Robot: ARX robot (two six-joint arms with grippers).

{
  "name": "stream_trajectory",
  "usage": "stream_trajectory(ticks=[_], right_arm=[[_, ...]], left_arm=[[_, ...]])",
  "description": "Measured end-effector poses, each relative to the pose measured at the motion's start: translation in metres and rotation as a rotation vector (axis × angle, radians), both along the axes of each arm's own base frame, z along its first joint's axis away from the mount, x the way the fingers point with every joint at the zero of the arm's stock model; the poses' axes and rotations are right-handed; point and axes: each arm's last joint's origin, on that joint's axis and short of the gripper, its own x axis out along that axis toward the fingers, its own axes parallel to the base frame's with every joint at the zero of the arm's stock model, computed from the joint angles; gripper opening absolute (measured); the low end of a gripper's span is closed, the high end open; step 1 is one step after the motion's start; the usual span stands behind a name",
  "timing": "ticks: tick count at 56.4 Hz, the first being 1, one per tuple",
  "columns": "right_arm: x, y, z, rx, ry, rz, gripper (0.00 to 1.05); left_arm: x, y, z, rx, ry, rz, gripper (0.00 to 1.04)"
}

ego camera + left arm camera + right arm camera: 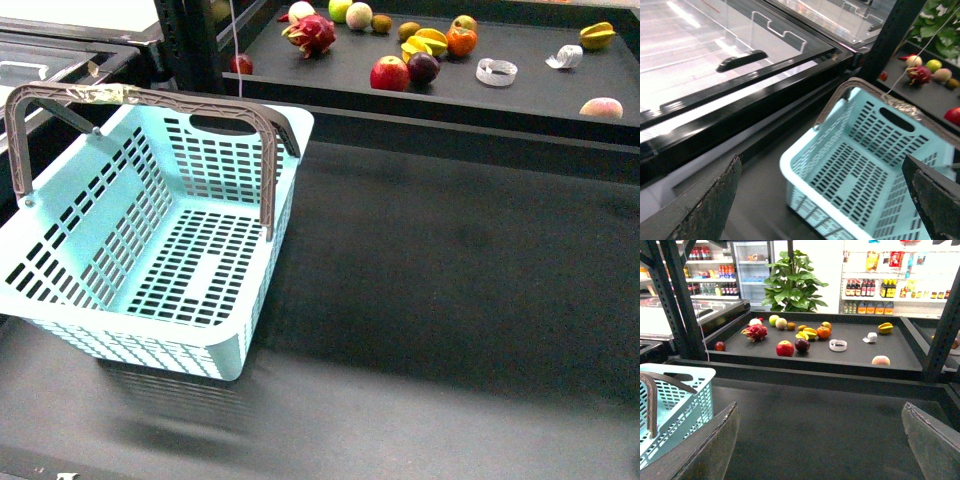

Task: Pick mango with right arm and hold basket with left

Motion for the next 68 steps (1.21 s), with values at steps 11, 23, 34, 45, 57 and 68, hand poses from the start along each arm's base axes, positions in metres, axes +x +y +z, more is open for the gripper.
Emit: stream_trajectory(ticks=[11, 23, 34, 45, 57, 68], right_arm=[[0.000, 0.000, 0.000, 0.000, 0.000, 0.000, 0.96], [0.000, 0.000, 0.000, 0.000, 0.000, 0.000, 0.96], [0.000, 0.000, 0.000, 0.000, 0.000, 0.000, 0.96], [0.000, 0.000, 0.000, 0.000, 0.000, 0.000, 0.96], [0.000, 0.000, 0.000, 0.000, 0.000, 0.000, 0.96], [0.000, 0.000, 0.000, 0.000, 0.000, 0.000, 0.96]], left_arm=[[0.060, -0.001, 0.000, -0.239, -0.038, -0.012, 0.97], [0.120, -0.019, -0.025, -0.413, 0.021, -0.053, 0.97], [0.172, -0.033, -0.038, -0.523, 0.052, -0.083, 0.97], [0.226, -0.046, -0.049, -0.619, 0.050, -0.094, 0.97], [0.273, -0.060, -0.056, -0.719, 0.022, -0.083, 0.97], [0.308, -0.067, -0.065, -0.771, 0.014, -0.063, 0.97]])
